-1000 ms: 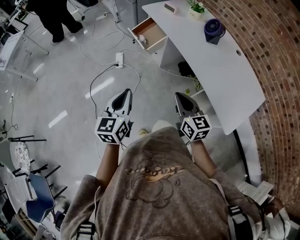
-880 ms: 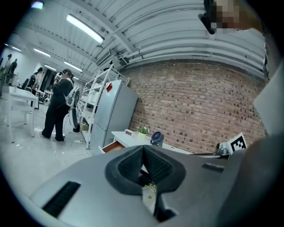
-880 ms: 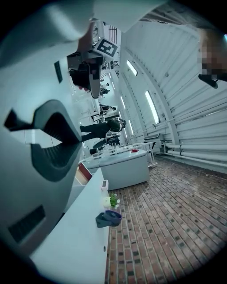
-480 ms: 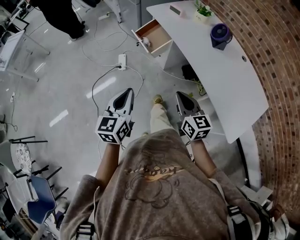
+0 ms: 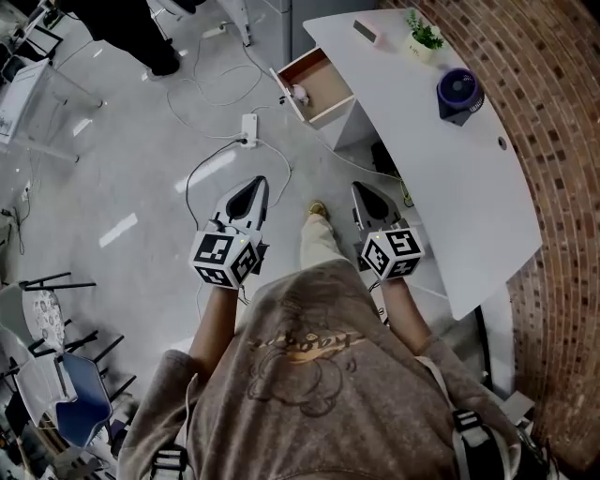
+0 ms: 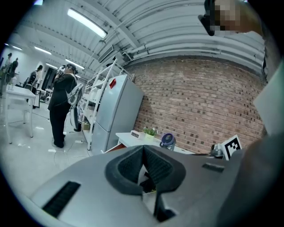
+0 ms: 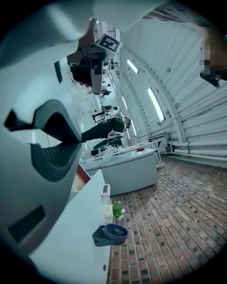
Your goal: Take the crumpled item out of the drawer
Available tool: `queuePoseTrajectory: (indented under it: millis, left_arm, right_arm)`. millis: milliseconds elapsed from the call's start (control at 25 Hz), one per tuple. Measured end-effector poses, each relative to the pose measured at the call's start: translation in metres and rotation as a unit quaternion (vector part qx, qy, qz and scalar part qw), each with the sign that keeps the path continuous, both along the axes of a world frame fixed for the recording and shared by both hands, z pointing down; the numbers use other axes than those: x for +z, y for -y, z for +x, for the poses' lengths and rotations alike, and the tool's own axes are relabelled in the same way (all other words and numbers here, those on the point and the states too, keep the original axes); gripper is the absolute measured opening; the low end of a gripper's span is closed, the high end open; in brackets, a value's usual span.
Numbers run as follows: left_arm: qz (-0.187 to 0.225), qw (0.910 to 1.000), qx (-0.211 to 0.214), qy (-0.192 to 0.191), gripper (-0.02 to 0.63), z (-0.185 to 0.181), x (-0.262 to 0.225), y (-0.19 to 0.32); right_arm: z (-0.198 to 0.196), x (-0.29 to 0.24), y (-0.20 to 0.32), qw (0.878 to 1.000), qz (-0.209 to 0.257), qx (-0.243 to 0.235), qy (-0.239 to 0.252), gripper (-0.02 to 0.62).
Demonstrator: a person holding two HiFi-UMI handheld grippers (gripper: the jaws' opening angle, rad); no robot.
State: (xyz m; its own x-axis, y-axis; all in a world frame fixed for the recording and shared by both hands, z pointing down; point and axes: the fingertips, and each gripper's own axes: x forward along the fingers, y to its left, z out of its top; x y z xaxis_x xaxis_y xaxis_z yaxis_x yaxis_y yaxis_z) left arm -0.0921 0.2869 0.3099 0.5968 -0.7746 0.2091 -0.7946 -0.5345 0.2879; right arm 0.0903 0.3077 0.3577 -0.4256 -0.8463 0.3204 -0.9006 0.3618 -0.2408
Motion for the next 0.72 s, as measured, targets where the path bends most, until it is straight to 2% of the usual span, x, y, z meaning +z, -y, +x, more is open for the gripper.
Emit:
queuePoseTrajectory:
  millis: [320, 720]
  left_arm:
    - [-0.013, 0.9999, -0.010, 0.002, 0.008, 0.010, -0.005, 0.072]
    - [-0.018, 0.9996, -0.021, 0.001, 0.008, 0.034, -0.012, 0.148]
  right_arm:
    - [0.007, -0.008, 0.082, 1.000, 0.010, -0.017, 0.014, -0.005]
    - [0.029, -0.009, 0.166, 0.999, 0.001, -0.041, 0.011, -0.005]
